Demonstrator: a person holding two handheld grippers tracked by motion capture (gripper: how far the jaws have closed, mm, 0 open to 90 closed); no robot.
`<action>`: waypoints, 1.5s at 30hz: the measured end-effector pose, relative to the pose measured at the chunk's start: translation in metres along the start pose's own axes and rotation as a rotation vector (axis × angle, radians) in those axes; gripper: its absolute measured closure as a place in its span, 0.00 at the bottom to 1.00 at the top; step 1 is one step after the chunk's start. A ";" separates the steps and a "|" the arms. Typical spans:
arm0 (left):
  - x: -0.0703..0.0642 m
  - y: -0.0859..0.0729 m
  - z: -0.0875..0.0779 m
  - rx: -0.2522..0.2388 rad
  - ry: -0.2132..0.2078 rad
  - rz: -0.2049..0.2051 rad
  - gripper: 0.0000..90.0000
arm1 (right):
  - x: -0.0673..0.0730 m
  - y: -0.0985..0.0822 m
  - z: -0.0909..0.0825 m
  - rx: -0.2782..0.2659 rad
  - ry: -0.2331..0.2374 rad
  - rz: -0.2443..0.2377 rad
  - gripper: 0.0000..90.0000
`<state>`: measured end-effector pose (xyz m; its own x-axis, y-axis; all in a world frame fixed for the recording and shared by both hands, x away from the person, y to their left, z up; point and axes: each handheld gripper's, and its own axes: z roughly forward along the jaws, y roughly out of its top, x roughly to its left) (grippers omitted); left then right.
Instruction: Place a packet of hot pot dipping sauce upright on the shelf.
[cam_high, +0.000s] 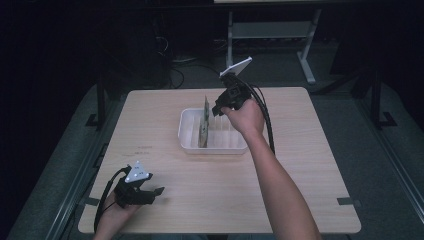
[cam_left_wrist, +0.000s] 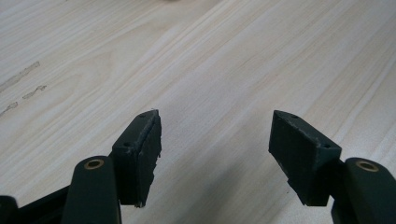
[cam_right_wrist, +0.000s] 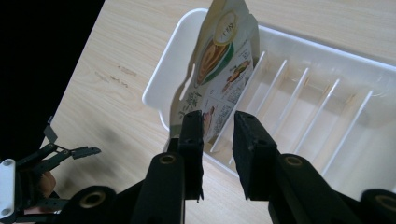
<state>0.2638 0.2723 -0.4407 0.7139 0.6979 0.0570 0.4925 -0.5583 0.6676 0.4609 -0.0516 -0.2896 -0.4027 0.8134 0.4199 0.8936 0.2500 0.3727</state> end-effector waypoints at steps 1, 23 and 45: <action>0.000 0.000 0.000 0.000 0.000 -0.002 0.37 | -0.001 -0.001 -0.001 -0.001 0.001 0.001 0.80; 0.001 0.000 0.000 0.002 0.013 -0.006 0.33 | -0.023 -0.023 -0.026 -0.012 -0.006 -0.004 0.73; 0.001 -0.001 0.000 -0.002 0.018 -0.023 0.33 | -0.053 -0.058 -0.036 -0.013 -0.009 0.009 0.68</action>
<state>0.2635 0.2737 -0.4413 0.6933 0.7185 0.0556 0.5076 -0.5417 0.6700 0.4235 -0.1282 -0.3036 -0.3930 0.8202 0.4157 0.8945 0.2362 0.3797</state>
